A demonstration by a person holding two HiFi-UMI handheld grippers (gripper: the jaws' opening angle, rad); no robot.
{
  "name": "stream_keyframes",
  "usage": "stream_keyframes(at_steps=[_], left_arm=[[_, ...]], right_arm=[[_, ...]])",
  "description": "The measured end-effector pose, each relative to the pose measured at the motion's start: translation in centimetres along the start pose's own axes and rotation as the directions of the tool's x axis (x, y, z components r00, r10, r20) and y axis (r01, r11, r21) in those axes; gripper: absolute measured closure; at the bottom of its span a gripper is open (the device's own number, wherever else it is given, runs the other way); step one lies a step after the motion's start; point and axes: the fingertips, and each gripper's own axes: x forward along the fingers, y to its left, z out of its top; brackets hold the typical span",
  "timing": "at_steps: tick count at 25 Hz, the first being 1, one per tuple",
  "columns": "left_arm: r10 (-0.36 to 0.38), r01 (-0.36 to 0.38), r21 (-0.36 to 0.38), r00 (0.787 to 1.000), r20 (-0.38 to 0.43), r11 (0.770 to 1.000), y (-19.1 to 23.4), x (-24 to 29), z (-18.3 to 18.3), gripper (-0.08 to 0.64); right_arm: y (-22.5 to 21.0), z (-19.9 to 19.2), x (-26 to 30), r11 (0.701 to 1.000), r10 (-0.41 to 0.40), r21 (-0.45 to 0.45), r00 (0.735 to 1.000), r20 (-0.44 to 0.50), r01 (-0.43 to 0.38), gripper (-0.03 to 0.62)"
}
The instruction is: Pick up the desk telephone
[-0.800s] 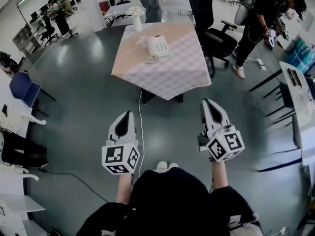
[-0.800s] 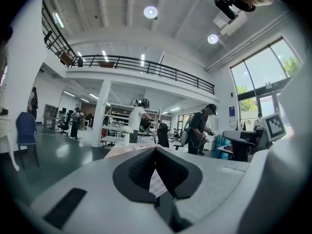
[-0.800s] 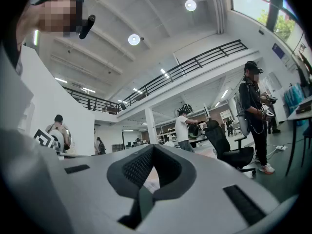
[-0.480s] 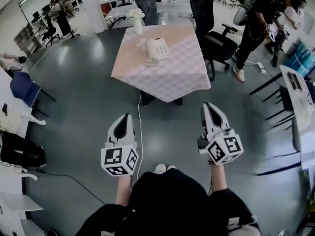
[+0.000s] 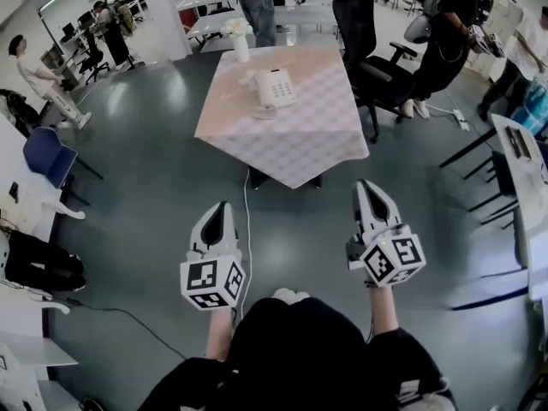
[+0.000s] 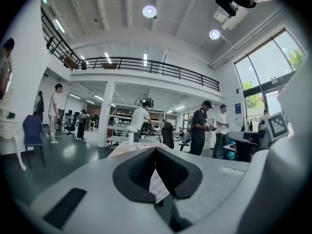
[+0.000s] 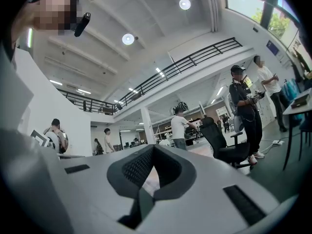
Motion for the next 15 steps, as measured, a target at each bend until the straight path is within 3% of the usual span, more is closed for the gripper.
stream_keyframes(at_steps=[15], left_arm=[[0.026, -0.026, -0.015, 0.999, -0.033, 1.000, 1.1, 5.1, -1.3, 0.560]], right_arm=[[-3.2, -1.0, 4.8, 1.000, 0.002, 0.004, 1.000, -0.007, -0.002, 0.600]])
